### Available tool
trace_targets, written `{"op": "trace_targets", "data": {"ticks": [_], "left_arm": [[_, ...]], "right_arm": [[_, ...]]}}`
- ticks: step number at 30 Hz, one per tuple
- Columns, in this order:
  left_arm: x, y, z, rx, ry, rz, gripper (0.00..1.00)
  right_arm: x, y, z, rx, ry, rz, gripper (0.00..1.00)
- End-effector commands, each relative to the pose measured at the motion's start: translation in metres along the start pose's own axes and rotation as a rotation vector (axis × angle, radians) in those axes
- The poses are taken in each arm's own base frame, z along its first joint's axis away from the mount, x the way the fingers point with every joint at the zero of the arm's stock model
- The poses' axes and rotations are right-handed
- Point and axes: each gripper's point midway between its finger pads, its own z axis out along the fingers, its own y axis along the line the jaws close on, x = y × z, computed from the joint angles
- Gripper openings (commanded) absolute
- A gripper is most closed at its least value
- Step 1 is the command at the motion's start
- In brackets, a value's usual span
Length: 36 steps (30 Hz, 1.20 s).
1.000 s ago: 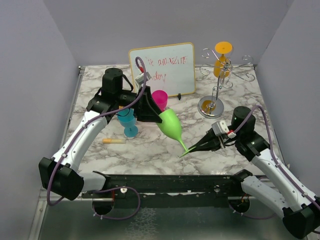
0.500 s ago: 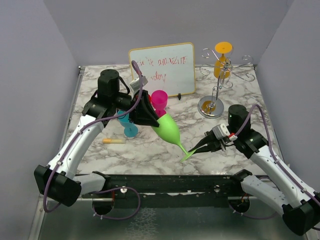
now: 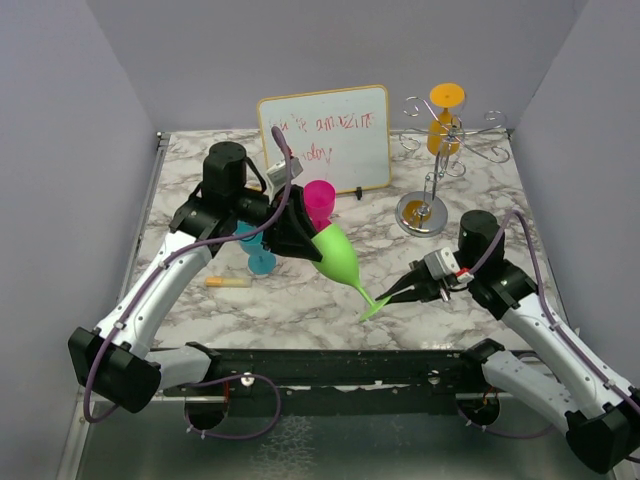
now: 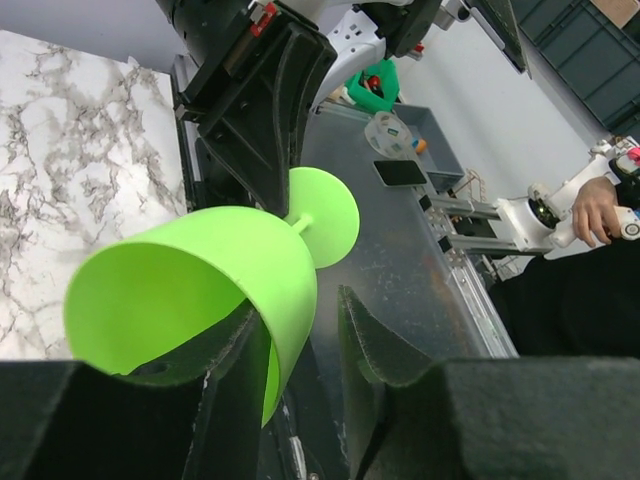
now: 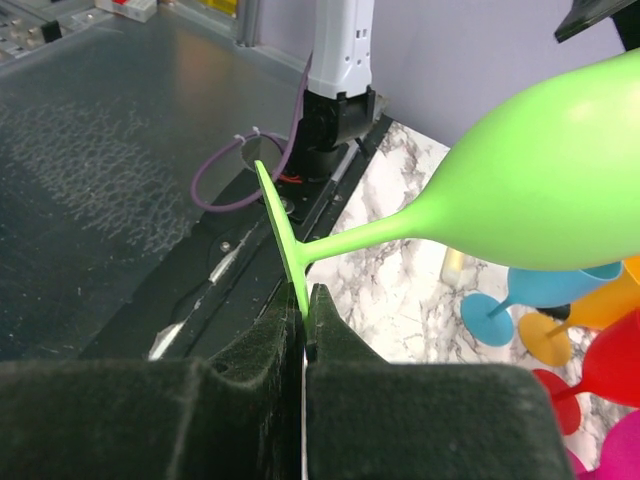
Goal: Take the wine glass off the wine glass rack
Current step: Place the wine glass at the center of the board.
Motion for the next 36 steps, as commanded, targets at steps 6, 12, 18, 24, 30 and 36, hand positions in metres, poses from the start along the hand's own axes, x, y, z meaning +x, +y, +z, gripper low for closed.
{"op": "trace_targets", "data": {"ticks": [6,12,18,24,30,36], "left_arm": [[0.005,-0.015,0.003,0.050,0.016,0.010,0.14],[0.002,-0.012,0.004,0.027,0.010,0.015,0.00],[0.000,-0.013,0.004,0.017,0.007,0.020,0.00],[-0.001,-0.013,0.004,0.008,0.004,0.022,0.00],[-0.003,-0.005,0.004,-0.023,-0.003,0.003,0.00],[-0.002,0.002,0.004,-0.043,-0.007,-0.017,0.00]], "right_arm": [[0.009,-0.021,-0.004,0.130,0.056,0.040,0.04],[0.010,-0.022,-0.006,0.163,0.073,0.041,0.10],[0.009,-0.021,-0.007,0.163,0.073,0.045,0.25],[0.010,-0.023,-0.007,0.178,0.080,0.039,0.28],[0.012,-0.023,-0.008,0.191,0.087,0.058,0.35],[0.013,-0.023,-0.012,0.221,0.116,0.040,0.44]]}}
